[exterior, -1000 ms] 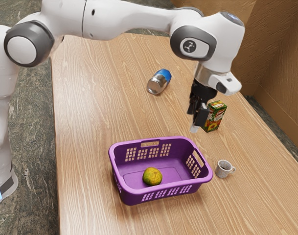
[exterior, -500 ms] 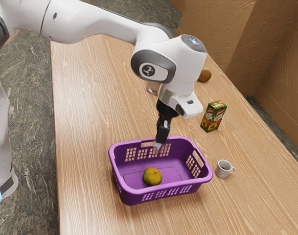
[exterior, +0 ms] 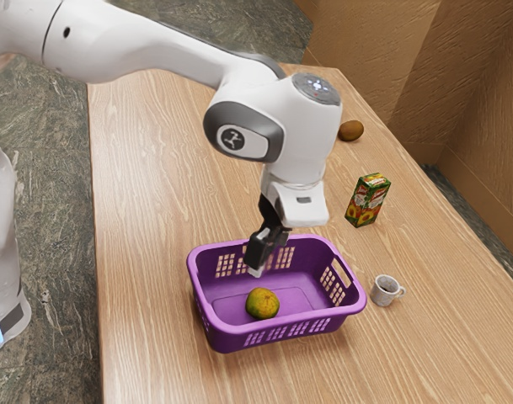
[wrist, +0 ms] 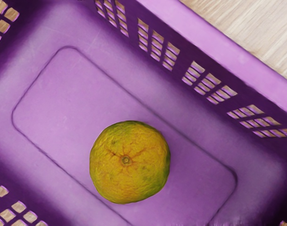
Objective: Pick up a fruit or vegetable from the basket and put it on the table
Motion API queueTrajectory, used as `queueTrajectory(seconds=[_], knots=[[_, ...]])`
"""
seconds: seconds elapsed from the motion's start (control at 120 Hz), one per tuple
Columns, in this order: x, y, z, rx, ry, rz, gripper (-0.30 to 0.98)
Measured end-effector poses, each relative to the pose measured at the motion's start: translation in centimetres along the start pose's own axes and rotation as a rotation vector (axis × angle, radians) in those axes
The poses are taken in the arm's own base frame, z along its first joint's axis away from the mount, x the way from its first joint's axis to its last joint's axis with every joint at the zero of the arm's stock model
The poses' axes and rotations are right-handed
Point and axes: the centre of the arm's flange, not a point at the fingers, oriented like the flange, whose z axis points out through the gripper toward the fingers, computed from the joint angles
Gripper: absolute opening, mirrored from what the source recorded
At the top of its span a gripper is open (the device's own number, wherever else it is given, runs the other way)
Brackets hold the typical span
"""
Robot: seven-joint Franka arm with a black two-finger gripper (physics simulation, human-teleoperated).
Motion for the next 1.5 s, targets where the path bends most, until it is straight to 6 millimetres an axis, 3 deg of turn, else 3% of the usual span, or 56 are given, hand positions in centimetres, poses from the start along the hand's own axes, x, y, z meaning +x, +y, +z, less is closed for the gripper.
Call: queueTrajectory(seconds=[0.375,0.75,0.992,1.275,1.5], knots=[[0.2,0.4,0.5,-0.007,-0.008,0.245,0.69],[1.3,0.3,0.2,-0.035,0.021,0.383,0.69],[1.6,1.9,0.5,-0.014,-0.02,0.478,0.69],[1.8,-1.8,4.8,-0.068,-0.078,0.482,0.69],[2.1,-3.2,5.8,-0.06,-0.064,0.483,0.69]])
